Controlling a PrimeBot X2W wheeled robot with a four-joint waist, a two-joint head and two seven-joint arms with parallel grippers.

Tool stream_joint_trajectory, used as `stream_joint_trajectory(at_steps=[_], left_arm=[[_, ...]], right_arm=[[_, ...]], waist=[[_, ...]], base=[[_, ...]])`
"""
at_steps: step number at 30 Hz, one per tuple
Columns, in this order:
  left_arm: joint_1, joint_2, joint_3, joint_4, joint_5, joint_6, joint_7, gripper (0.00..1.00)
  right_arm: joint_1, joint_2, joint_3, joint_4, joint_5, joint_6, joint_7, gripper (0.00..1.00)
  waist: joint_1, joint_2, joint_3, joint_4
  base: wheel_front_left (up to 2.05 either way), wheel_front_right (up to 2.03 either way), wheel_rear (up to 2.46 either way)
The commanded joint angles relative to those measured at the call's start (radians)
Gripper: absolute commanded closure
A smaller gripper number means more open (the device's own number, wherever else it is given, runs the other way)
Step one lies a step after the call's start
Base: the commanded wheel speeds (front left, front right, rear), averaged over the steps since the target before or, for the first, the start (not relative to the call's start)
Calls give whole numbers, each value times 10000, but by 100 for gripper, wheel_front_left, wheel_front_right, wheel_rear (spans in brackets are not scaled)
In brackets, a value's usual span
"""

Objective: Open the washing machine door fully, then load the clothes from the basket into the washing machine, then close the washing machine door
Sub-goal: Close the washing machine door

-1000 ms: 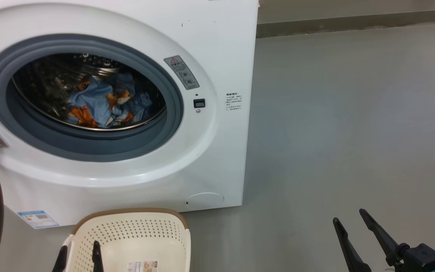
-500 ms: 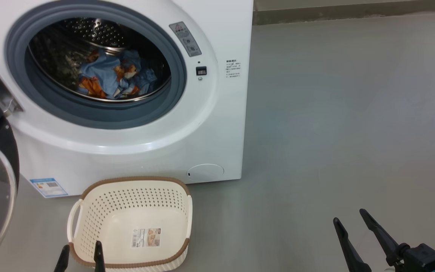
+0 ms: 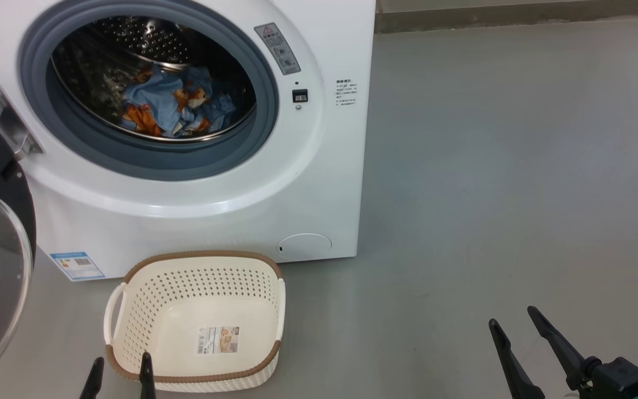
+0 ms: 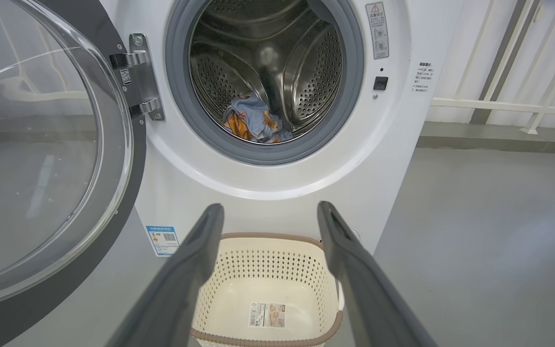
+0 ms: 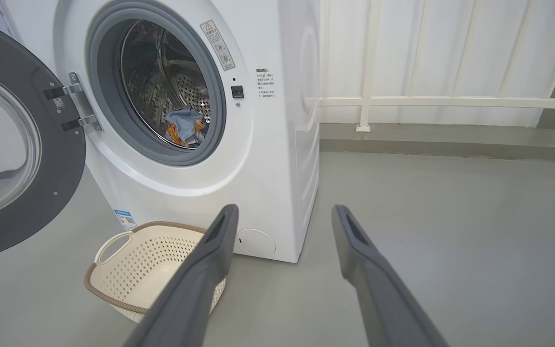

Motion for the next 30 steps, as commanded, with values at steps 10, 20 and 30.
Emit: stream_joint_trajectory(at_steps=[10, 20, 30], left_arm=[[-416, 24, 342, -292, 265, -149, -93, 0], [-530, -93, 339, -405, 434, -182, -93, 0], [-417, -209, 482, -452, 476, -282, -93, 0]], right_arm=[[-87, -147, 125, -225, -132, 62, -49, 0], [-23, -233, 69, -334, -133, 62, -49, 0], [-58, -258, 103, -331, -99, 62, -49, 0]], waist=[[0, 0, -5, 182], [0, 0, 126, 1199], [0, 0, 26, 2789]], base=[[0, 0, 0], [0, 0, 0], [0, 0, 0]])
